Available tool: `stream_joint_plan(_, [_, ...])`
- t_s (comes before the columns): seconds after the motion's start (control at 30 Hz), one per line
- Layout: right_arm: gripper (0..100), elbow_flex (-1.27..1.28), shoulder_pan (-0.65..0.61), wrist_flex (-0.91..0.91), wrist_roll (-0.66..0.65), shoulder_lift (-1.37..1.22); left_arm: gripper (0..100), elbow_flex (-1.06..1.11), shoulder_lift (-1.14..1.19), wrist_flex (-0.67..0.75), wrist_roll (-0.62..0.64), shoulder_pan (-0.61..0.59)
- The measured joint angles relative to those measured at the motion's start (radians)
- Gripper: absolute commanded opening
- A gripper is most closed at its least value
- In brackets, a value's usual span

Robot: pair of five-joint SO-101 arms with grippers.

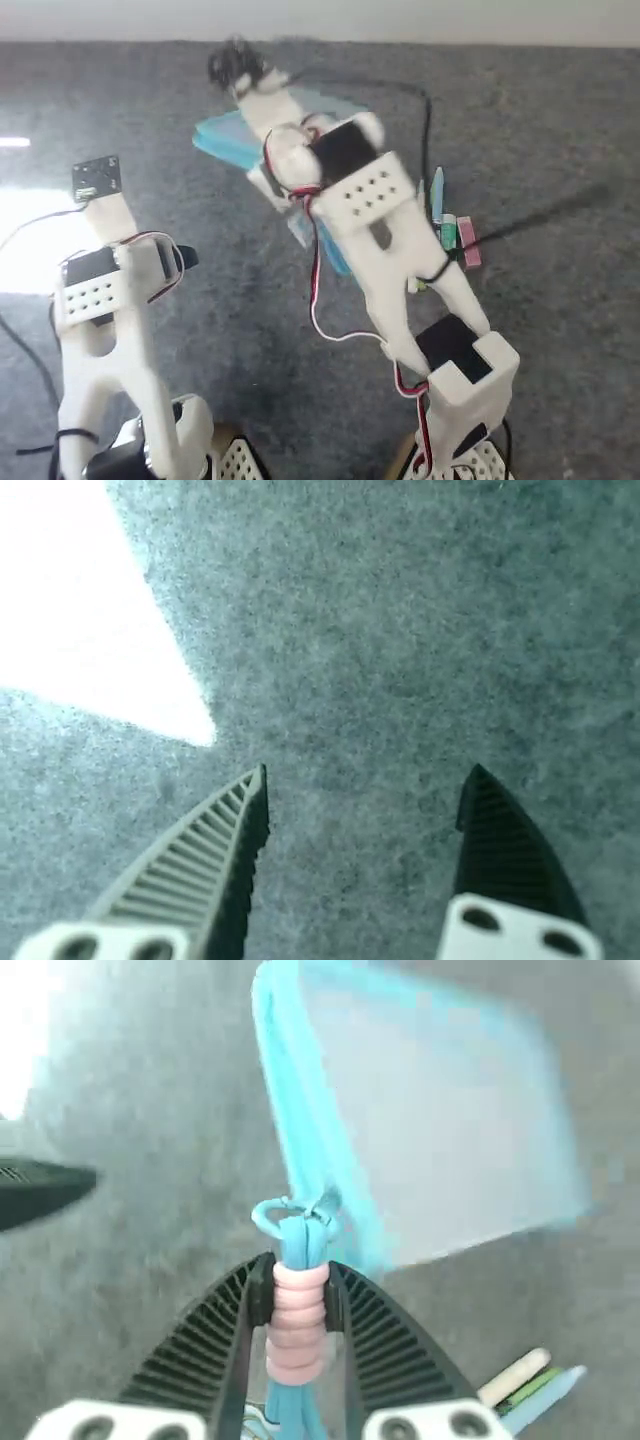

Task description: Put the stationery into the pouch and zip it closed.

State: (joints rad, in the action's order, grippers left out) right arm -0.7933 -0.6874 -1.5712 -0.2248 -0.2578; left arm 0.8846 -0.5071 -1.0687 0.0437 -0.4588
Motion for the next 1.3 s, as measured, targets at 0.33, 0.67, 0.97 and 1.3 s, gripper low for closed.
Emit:
stream_joint_plan(0.33, [0.6, -0.422, 0.103, -0.081, -0.072, -0.071, 29, -0.077, 0.0, -0.041, -0.071, 0.012])
stream_joint_plan(0.67, [0.6, -0.497, 0.157, -0.002, -0.169, -0.069, 29, -0.694, 0.006, -0.364, 0.127, 0.23])
stream_joint_plan(0.97, [0.6, -0.417, 0.089, 0.275, -0.304, -0.003, 29, -0.902, 0.005, -0.373, 0.227, 0.315])
stream_joint_plan(1.3, [0.6, -0.298, 0.216, 0.331, -0.342, -0.006, 29, -0.904, 0.005, -0.471, 0.244, 0.376])
